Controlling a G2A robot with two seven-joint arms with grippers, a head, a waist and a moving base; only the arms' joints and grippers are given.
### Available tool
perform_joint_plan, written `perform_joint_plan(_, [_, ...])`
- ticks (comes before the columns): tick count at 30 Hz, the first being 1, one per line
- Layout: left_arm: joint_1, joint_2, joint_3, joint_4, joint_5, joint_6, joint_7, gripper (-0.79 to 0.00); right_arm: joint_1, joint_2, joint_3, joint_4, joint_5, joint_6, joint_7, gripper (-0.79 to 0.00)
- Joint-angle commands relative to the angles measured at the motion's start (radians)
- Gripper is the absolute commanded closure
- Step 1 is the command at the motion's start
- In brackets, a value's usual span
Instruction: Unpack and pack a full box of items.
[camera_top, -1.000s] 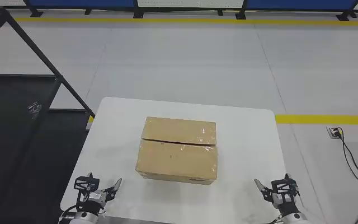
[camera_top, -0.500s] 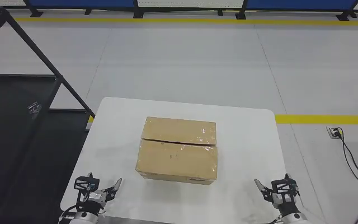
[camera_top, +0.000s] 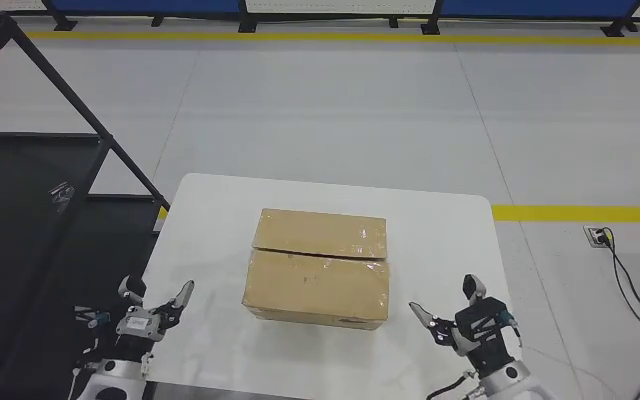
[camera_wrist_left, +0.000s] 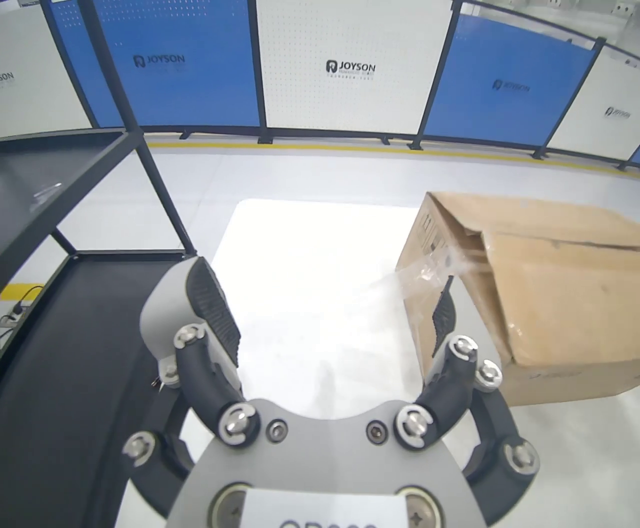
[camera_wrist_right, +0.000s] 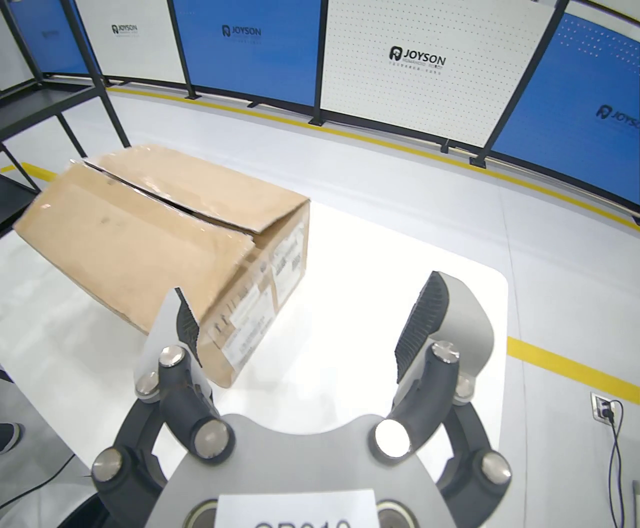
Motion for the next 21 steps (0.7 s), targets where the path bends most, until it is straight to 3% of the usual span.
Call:
perform_joint_plan(1, [0.003,0.001,-0.008,-0.007,-0.007,-0.008,-0.006,-0.785,-0.001,0.0,0.002,0.006,0.0,-0.002,-0.007,-0.785])
perform_joint_plan(10, [0.002,0.0,-0.006,-0.007,-0.009,-0.009,-0.006,-0.785,-0.002,-0.001,-0.001,0.007,0.026,-0.009,-0.016,-0.785])
perform_joint_plan(13, [-0.042,-0.003,0.026,0.005,-0.081,-0.026,-0.043,-0.785,0.035,-0.003,-0.009,0.039,0.202,-0.107,-0.027,-0.785])
perform_joint_plan(21, [-0.186,-0.002,0.062,0.094,-0.168,-0.113,-0.118,-0.785,0.331,-0.009,-0.08,0.281,0.624,-0.235,0.236,-0.785])
